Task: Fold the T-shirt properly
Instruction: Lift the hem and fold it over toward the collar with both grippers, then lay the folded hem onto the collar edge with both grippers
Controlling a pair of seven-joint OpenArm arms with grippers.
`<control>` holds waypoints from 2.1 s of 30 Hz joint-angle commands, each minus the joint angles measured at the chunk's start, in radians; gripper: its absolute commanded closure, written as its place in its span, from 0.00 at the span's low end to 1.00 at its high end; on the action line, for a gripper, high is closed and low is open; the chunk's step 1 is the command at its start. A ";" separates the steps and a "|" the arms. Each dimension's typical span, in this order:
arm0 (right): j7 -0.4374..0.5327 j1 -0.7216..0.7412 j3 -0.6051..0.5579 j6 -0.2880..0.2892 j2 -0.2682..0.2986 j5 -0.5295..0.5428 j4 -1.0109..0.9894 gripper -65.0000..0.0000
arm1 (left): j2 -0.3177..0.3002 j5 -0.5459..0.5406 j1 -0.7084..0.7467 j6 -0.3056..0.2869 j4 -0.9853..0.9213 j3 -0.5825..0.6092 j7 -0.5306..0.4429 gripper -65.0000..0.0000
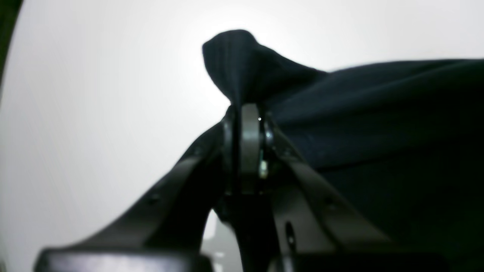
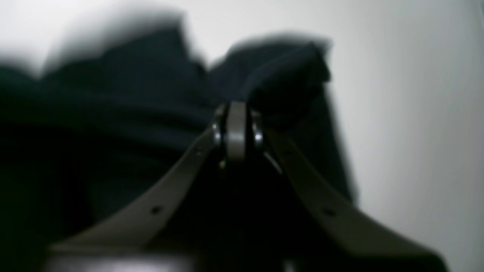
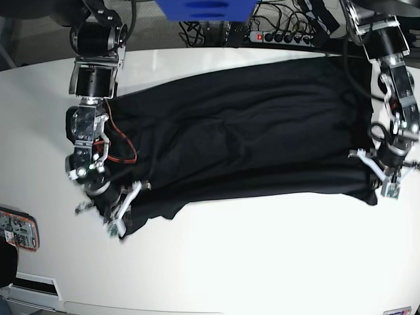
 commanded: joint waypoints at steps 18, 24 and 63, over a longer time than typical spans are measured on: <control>0.004 -0.172 0.083 -0.008 0.010 0.000 0.222 1.00 | 0.073 -0.014 0.258 0.001 0.244 -0.063 -0.011 1.00; 0.004 -0.255 0.083 -0.008 0.010 0.000 0.286 1.00 | 0.108 -0.011 0.324 0.001 0.246 -0.065 -0.086 1.00; 0.004 -0.551 0.081 -0.135 -0.022 -0.001 0.458 1.00 | 0.212 -0.015 0.581 0.001 0.367 -0.205 -0.172 1.00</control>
